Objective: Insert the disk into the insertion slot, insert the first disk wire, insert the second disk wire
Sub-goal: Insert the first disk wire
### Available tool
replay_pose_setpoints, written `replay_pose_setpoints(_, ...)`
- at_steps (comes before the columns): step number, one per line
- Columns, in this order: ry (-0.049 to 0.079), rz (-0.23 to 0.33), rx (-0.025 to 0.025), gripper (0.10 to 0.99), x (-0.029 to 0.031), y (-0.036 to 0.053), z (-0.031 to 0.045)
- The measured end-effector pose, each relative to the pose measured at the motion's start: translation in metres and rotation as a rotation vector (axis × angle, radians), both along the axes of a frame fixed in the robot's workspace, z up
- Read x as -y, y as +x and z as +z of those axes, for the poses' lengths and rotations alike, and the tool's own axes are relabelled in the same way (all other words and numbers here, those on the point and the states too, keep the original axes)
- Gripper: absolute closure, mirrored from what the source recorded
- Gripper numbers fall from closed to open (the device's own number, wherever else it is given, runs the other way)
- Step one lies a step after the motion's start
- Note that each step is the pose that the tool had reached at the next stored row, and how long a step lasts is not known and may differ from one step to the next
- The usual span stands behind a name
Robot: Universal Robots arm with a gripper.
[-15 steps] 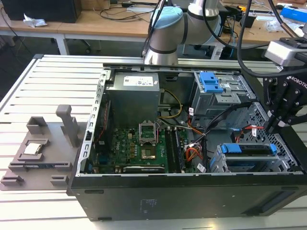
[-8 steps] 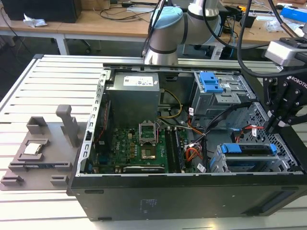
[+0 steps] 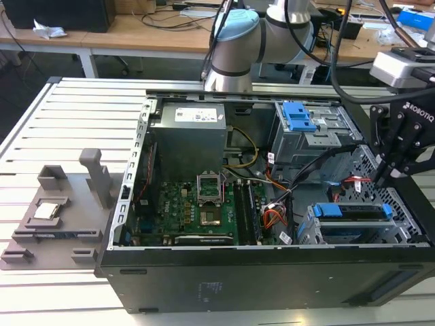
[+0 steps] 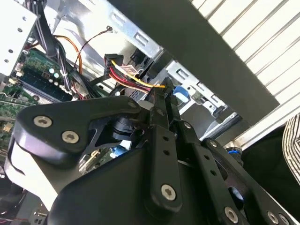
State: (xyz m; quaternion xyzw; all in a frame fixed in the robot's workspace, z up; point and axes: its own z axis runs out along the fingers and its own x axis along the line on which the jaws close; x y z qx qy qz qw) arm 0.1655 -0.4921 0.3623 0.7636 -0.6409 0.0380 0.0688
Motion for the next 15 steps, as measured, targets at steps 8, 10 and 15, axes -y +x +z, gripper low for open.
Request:
replay_pose_setpoints(8, 0.0, 0.0, 0.0, 0.922, 0.0095, -0.0209, -0.0058)
replay_pose_setpoints(10, 0.0, 0.0, 0.0001, 0.922, 0.0099, -0.0245, -0.0067)
replay_pose_setpoints(15, 0.0, -0.047, 0.0001, 0.922, 0.01, -0.0276, -0.0078)
